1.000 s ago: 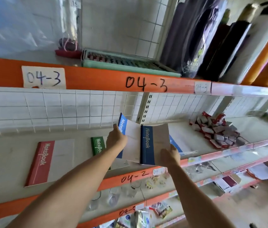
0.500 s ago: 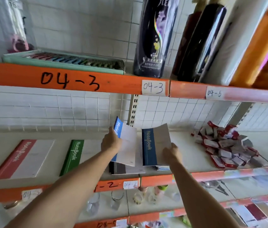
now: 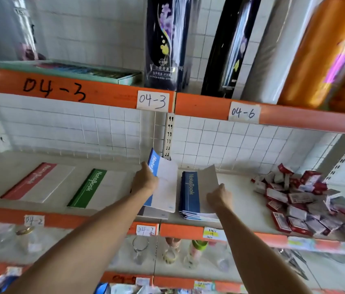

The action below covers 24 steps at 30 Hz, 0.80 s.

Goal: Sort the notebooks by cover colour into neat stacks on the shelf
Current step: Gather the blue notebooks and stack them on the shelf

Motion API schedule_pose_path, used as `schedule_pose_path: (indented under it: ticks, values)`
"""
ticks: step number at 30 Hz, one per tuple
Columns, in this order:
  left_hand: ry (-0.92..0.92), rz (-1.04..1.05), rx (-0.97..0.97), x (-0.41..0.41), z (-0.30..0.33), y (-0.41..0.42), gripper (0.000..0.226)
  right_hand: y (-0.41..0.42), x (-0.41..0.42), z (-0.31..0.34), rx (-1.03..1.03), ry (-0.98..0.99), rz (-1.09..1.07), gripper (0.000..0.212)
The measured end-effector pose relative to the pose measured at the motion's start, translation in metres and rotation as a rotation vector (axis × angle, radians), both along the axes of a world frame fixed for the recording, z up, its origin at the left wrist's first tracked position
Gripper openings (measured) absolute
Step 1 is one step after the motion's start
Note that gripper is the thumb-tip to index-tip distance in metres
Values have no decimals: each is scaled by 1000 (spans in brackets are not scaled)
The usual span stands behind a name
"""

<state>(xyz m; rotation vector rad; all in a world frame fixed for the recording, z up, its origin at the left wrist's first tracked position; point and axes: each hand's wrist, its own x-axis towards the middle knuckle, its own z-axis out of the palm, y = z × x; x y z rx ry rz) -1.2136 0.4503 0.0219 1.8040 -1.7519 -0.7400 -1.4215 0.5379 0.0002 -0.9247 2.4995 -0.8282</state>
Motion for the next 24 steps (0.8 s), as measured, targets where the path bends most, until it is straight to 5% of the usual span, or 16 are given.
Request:
schedule_pose_path:
  ticks: [5, 17, 20, 22, 24]
  values:
    - [40, 17, -12, -5, 4, 2, 36, 0, -11, -12, 147, 156, 42, 43]
    - [127, -105, 87, -76, 6, 16, 31, 3, -34, -6, 151, 65, 237, 42]
    - [3, -120, 58, -96, 1, 16, 32, 5, -42, -3, 140, 52, 316, 30]
    - [-225, -152, 16, -105, -2, 17, 31, 8, -47, -1, 137, 53, 333, 16]
    - [-461, -211, -36, -111, -8, 16, 29, 11, -51, 0, 120, 34, 347, 25]
